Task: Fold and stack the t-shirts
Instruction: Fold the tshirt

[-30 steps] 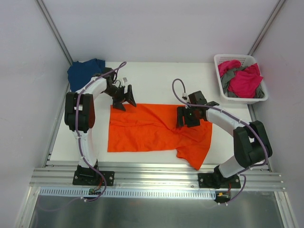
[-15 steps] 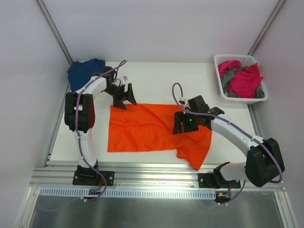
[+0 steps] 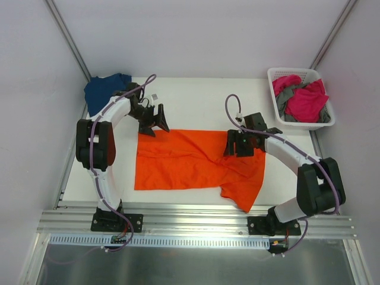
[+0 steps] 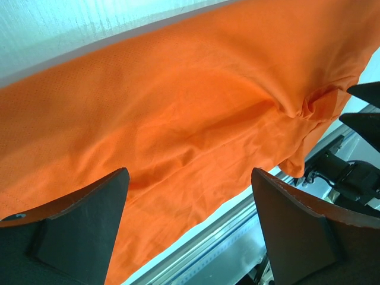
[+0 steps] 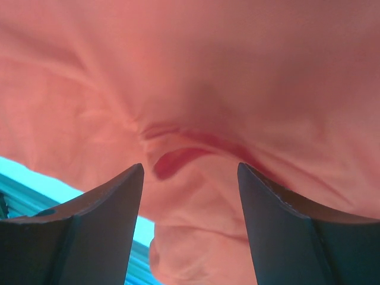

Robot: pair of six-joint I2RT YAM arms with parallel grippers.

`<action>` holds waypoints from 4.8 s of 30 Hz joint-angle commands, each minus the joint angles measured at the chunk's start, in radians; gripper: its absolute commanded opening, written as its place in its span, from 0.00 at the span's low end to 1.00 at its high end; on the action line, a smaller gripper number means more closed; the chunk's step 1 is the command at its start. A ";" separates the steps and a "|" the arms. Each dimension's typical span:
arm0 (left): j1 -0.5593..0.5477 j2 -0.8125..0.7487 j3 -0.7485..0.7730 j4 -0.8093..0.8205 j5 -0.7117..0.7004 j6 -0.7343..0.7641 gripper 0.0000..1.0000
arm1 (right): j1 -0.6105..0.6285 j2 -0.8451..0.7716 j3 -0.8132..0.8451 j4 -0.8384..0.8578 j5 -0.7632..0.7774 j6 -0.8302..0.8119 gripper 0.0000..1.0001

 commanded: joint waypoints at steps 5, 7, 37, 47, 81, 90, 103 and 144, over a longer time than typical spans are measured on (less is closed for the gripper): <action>-0.007 -0.057 -0.016 -0.016 -0.014 0.030 0.86 | -0.018 0.121 0.089 0.067 -0.032 0.005 0.68; -0.007 -0.058 -0.016 -0.016 -0.017 0.030 0.85 | -0.018 0.158 0.115 0.068 -0.037 0.010 0.68; 0.019 -0.035 -0.010 -0.017 0.067 -0.014 0.85 | 0.233 -0.142 -0.019 -0.137 -0.074 0.068 0.71; 0.019 -0.063 -0.022 -0.017 0.037 0.007 0.86 | 0.177 -0.220 -0.100 -0.105 0.019 0.014 0.70; 0.016 -0.111 -0.058 -0.022 0.004 0.035 0.88 | 0.167 -0.131 -0.143 -0.041 -0.069 0.115 0.70; 0.016 -0.106 -0.042 -0.029 0.023 0.027 0.88 | 0.143 -0.095 -0.092 -0.012 -0.011 0.076 0.70; 0.016 -0.062 -0.041 -0.031 0.018 0.029 0.88 | -0.032 0.029 0.029 0.027 0.042 0.060 0.73; 0.044 0.440 0.519 -0.040 -0.177 0.052 0.99 | -0.129 0.669 0.665 0.037 0.094 0.019 0.80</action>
